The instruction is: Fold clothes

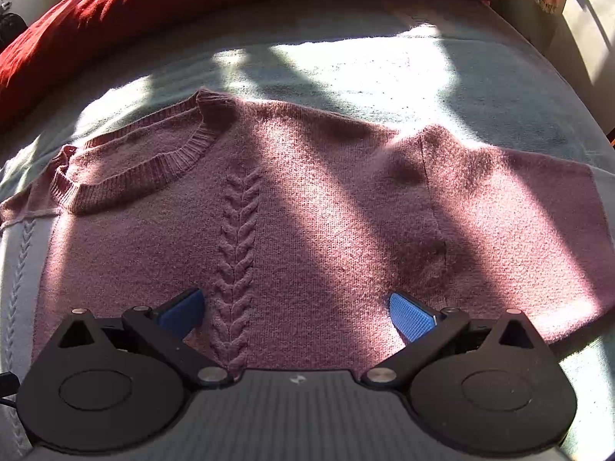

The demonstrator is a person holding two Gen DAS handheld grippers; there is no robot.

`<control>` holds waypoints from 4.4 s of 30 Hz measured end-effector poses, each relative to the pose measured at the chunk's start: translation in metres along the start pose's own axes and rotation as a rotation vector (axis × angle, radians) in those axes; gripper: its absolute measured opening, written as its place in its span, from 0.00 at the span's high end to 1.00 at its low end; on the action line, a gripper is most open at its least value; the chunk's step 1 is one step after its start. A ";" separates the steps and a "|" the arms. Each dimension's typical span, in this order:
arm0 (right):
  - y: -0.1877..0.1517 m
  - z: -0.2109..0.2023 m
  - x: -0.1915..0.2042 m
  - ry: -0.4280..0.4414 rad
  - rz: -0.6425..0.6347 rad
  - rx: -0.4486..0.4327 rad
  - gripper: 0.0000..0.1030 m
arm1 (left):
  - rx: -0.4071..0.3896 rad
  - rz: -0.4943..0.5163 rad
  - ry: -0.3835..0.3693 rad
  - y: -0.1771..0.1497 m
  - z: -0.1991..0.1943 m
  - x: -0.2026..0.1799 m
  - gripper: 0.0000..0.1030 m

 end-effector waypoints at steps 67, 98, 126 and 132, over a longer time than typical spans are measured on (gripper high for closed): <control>-0.134 -0.035 0.111 0.179 -0.462 0.125 0.00 | -0.155 -0.394 -0.055 -0.012 -0.046 0.185 0.01; -0.078 -0.057 0.213 0.284 -0.380 0.176 0.00 | -0.286 -0.779 0.160 -0.074 -0.075 0.368 0.01; -0.094 -0.015 0.195 0.379 -0.201 0.188 0.00 | -0.309 -0.617 0.087 -0.030 -0.077 0.300 0.01; -0.099 -0.018 0.197 0.375 -0.225 0.142 0.00 | -0.283 -0.461 0.020 -0.019 -0.048 0.224 0.01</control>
Point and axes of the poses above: each gripper's, at about its wrist camera, not at the fingertips, and z roughly the way its jaws point, x to its left, y to its top, the point moved 6 cm from there along z, roughly the way its jaws point, and after that the axes turned 4 degrees about x, right-handed, at the moved point
